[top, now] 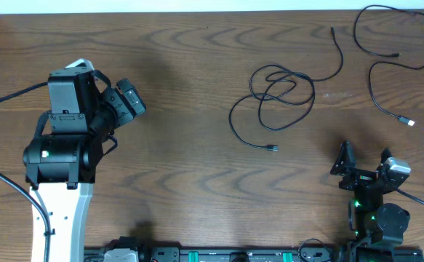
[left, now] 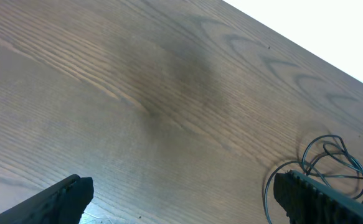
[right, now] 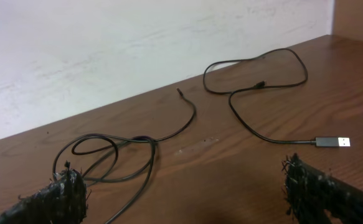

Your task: Untangle cables

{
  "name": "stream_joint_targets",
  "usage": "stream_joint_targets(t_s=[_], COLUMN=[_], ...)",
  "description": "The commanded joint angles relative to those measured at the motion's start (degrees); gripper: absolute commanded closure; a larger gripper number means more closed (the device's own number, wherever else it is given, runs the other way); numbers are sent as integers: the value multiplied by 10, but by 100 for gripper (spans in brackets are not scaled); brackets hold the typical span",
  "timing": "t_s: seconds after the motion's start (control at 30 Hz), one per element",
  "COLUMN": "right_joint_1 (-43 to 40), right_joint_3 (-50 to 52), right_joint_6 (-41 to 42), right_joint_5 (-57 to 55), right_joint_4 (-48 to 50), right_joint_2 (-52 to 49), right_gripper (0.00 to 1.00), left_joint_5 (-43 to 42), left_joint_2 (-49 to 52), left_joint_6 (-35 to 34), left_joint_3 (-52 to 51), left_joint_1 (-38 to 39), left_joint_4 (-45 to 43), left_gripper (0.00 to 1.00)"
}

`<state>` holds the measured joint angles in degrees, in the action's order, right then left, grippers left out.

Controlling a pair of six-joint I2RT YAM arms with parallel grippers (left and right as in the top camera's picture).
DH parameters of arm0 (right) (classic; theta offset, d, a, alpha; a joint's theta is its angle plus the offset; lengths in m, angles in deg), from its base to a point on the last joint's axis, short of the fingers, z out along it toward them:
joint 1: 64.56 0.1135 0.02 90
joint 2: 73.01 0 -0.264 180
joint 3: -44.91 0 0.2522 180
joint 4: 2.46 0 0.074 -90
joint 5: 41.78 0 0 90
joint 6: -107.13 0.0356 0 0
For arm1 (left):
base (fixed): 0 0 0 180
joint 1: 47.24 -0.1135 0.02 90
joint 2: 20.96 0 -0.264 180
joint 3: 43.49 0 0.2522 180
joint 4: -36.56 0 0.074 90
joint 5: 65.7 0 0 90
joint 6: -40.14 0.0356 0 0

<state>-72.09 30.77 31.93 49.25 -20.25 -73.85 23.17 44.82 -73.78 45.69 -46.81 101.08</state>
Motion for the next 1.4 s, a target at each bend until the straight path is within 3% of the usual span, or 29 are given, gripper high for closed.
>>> stream_joint_targets(t_s=[0.0,0.53,0.77,1.03,1.37], right_joint_1=[5,5,5,5,5], right_joint_3=[1,1,1,1,1], right_joint_6=[-7,-7,-7,-7,-7], right_joint_5=[-7,-7,-7,-7,-7], right_joint_4=[-3,-3,-3,-3,-3], right_joint_2=[5,5,5,5,5], right_gripper=[1,1,1,1,1], left_joint_5=[7,7,8,8,7], left_joint_2=[-3,-8,-68,-259,-542], left_joint_6=[8,8,78,104,119], left_joint_3=[8,8,8,-99,-388], left_joint_1=[0,10,38,34,-18], left_joint_4=[0,2,60,53,-123], left_gripper=[0,0,0,0,0])
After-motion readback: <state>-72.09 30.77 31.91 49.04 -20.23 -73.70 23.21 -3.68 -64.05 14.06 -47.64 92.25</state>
